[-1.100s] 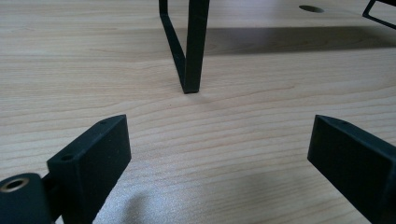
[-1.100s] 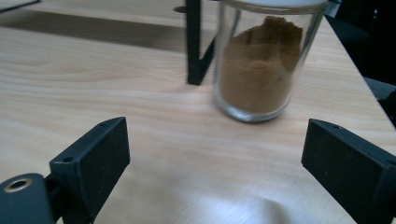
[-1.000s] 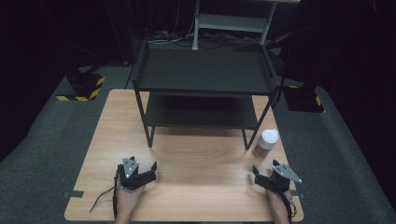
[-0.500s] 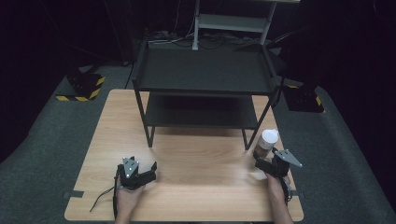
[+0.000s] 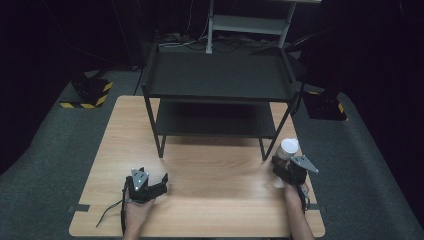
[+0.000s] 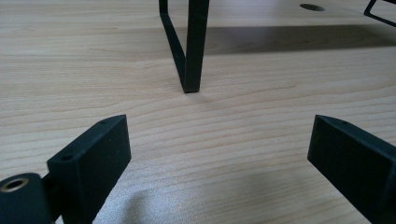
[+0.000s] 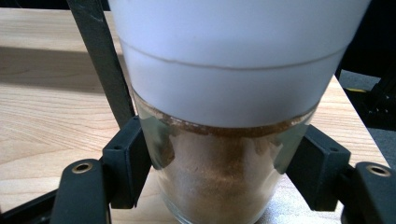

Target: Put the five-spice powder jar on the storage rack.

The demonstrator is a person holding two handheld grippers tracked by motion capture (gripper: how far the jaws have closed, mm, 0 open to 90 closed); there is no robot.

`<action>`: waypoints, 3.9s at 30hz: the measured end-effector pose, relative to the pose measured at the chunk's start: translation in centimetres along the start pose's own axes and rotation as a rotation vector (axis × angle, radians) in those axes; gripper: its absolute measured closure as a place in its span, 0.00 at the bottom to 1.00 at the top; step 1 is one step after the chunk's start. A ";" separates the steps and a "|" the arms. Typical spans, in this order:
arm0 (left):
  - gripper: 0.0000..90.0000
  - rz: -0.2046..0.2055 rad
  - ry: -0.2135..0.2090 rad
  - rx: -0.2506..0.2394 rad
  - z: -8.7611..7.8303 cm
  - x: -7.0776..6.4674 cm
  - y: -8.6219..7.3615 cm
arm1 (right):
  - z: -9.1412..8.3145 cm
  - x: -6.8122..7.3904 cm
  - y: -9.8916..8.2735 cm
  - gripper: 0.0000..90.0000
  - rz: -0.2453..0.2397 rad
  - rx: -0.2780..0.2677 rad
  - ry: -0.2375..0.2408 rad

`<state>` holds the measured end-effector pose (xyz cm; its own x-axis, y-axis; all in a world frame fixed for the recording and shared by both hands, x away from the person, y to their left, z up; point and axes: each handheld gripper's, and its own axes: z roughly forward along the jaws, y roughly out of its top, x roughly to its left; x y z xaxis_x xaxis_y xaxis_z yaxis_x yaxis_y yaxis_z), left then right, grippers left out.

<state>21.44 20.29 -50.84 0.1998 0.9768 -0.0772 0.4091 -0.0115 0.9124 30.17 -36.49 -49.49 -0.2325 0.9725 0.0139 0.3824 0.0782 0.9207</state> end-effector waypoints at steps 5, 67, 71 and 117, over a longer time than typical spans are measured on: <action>0.07 0.001 -0.001 0.000 0.0 0.0 0.0 | -0.1 0.3 0.0 0.34 0.001 -0.002 -0.013; 0.07 -0.024 -0.010 -0.036 -0.2 0.4 -0.4 | 3.0 10.0 16.0 0.34 -0.163 -0.099 0.365; 0.07 -0.024 -0.009 -0.036 -0.3 0.4 -0.4 | 3.4 10.0 15.7 0.34 -0.146 -0.106 0.364; 0.07 -0.011 -0.005 -0.019 -0.2 0.3 -0.2 | -4.4 0.5 -1.0 0.10 -0.105 -0.108 0.270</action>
<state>21.23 20.59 -51.00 0.2001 0.9757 -0.0892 0.3947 0.0031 0.9188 25.78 -37.09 -48.67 -0.5006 0.8657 0.0065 0.2501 0.1374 0.9584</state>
